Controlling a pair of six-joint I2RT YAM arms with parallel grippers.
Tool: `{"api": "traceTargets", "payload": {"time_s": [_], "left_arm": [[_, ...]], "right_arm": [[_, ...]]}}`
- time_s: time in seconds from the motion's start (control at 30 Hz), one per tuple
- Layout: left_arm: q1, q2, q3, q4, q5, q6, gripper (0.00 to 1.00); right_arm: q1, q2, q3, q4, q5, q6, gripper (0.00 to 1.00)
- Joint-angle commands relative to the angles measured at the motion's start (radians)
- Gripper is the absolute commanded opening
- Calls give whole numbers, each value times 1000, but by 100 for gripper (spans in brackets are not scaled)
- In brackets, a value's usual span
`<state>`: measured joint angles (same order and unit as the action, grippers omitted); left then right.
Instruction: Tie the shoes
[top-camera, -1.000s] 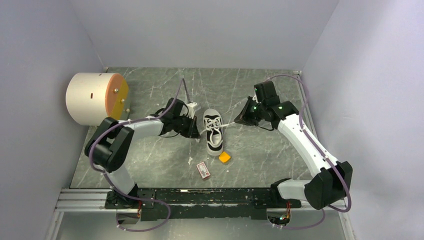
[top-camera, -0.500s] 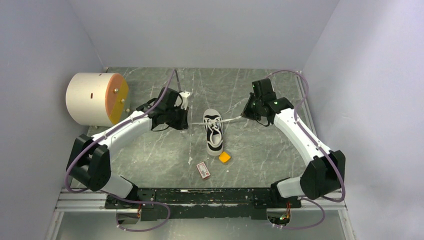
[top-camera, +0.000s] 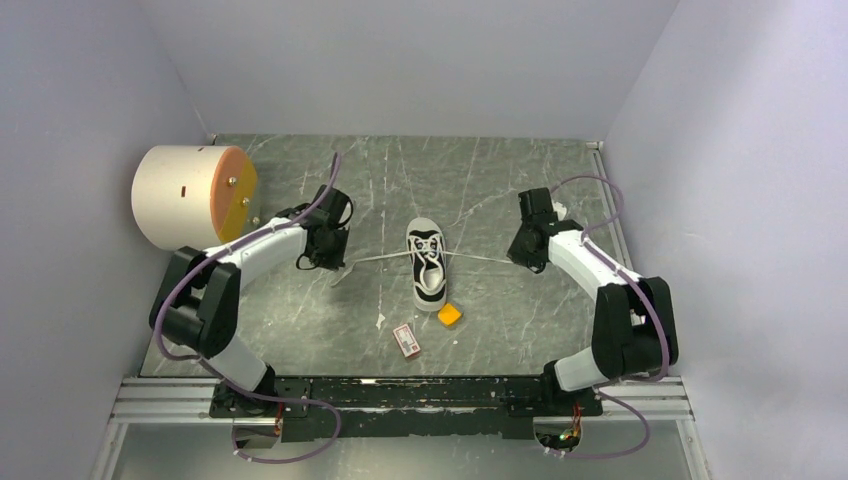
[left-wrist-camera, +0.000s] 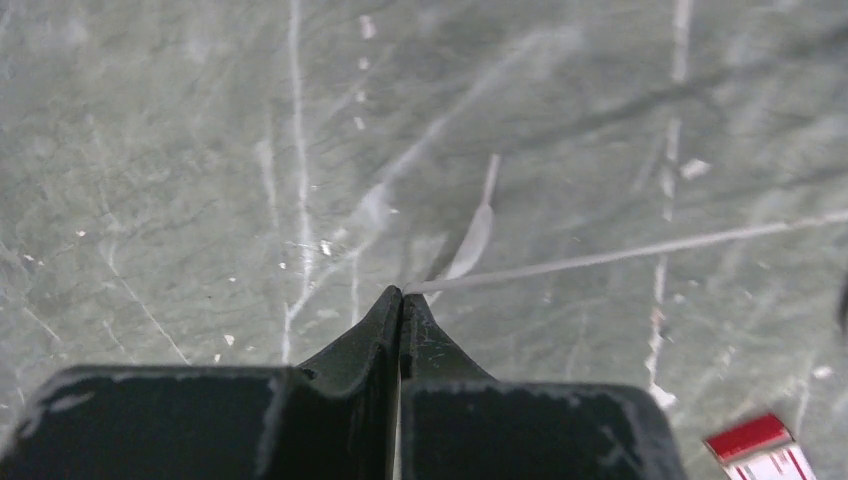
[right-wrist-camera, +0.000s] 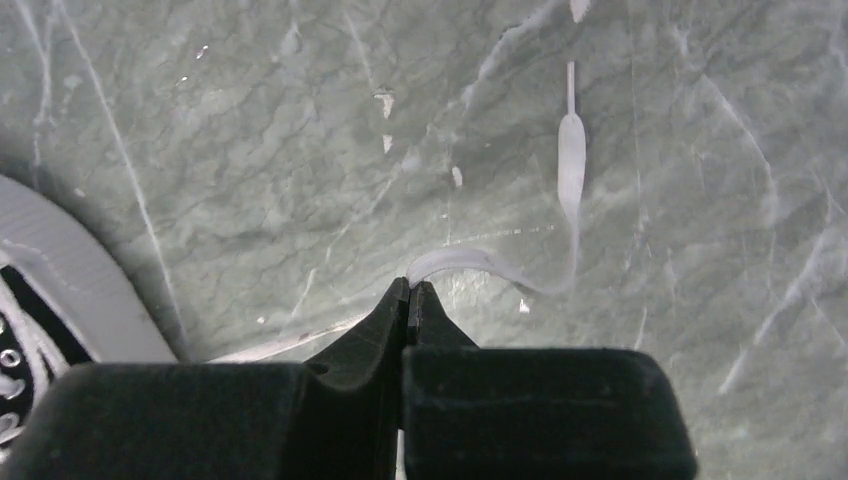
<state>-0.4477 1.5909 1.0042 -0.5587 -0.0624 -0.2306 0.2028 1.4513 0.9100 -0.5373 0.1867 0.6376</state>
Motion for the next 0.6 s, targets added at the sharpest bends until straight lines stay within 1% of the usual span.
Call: {"api": "traceTargets", "payload": {"time_s": [0.0,0.13,0.33,0.37,0.43,0.53,0.57], "left_arm": [[36,48,-8,-28,-123,-34,5],[45,49,-29,-40,-152,-48,5],[46,13,-74,-38,-163,-54,5],[44,9,-79,-31,-149,-47,5],[44,-2,-78,-7,-58,12,5],[44,-3,-17,-25,48,72,5],[43,-5,3,-40,47,74,13]], "right_arm": [[-48,45,-38,198,-23,-87,0],[-75,104,-32,214,-34,-88,0],[-77,99,-51,231,-58,-96,0],[-77,97,-53,233,-72,-103,0],[-77,94,-46,234,-120,-128,0],[-77,95,-29,223,-178,-156,0],[-76,96,-26,216,-182,-161,0]]}}
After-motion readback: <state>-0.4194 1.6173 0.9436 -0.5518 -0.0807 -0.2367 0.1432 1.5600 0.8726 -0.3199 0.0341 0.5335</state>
